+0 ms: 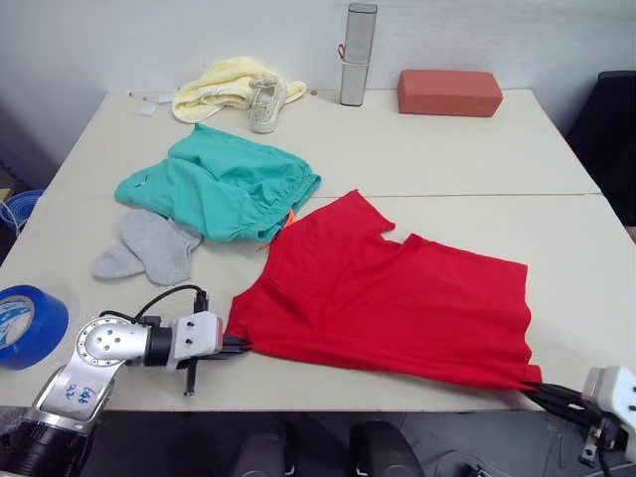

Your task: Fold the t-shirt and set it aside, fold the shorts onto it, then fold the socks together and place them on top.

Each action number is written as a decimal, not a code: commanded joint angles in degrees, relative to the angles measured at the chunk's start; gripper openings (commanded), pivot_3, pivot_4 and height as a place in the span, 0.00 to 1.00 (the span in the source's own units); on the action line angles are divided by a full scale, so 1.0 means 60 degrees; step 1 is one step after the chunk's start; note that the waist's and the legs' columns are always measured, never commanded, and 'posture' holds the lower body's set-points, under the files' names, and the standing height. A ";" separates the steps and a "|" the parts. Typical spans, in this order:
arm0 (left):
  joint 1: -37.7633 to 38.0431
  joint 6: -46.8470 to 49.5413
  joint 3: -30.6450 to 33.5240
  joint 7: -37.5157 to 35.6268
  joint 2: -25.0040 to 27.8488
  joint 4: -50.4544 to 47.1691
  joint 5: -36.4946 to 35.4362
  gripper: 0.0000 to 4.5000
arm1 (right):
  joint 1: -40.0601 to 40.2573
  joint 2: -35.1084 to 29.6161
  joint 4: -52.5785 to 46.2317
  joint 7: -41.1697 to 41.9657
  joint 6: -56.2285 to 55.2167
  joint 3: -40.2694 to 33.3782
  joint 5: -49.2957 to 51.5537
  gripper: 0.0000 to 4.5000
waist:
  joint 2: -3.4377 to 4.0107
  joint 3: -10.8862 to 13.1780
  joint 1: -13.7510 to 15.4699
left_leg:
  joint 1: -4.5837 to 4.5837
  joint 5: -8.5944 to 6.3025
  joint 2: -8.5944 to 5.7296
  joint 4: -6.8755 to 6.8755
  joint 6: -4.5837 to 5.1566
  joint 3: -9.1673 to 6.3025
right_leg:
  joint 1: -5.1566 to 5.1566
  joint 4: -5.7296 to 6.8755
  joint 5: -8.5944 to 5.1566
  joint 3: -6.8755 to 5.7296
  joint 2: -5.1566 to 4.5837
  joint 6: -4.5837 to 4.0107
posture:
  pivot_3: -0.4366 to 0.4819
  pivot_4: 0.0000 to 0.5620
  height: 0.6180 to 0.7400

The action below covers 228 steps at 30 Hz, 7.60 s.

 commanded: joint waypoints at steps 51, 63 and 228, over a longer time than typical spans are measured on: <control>-0.6895 0.6729 -0.0893 0.1557 -0.1684 0.2861 -0.2576 0.99 | -0.6952 -0.0827 0.3311 -0.1628 0.5011 0.1505 0.1042 1.00 | -0.0003 0.0085 0.0353 | -0.0149 0.0084 0.0001 0.0187 -0.0058 -0.0028 | -0.0080 0.0086 0.0027 -0.0042 0.0023 0.0045 | 0.48 0.27 1.00; -0.9990 0.3491 -0.1300 0.2087 -0.4514 0.9153 -0.0112 0.99 | -0.9300 -0.1099 0.5961 -0.1248 0.4563 0.2755 -0.0173 1.00 | -0.0018 0.0095 0.0342 | -0.0189 0.0086 -0.0003 0.0309 -0.0013 -0.0022 | -0.0074 0.0101 0.0056 -0.0049 0.0021 0.0097 | 0.48 0.27 1.00; -0.9190 0.4523 0.0691 0.0678 -0.5202 0.8605 -0.0330 0.00 | -0.9309 -0.2217 0.7586 0.2757 0.1517 0.3856 -0.0979 0.39 | -0.0067 0.0130 0.0374 | -0.0308 0.0075 -0.0021 0.0465 0.0016 -0.0031 | -0.0186 0.0251 0.0066 -0.0083 -0.0012 0.0114 | 0.48 0.27 1.00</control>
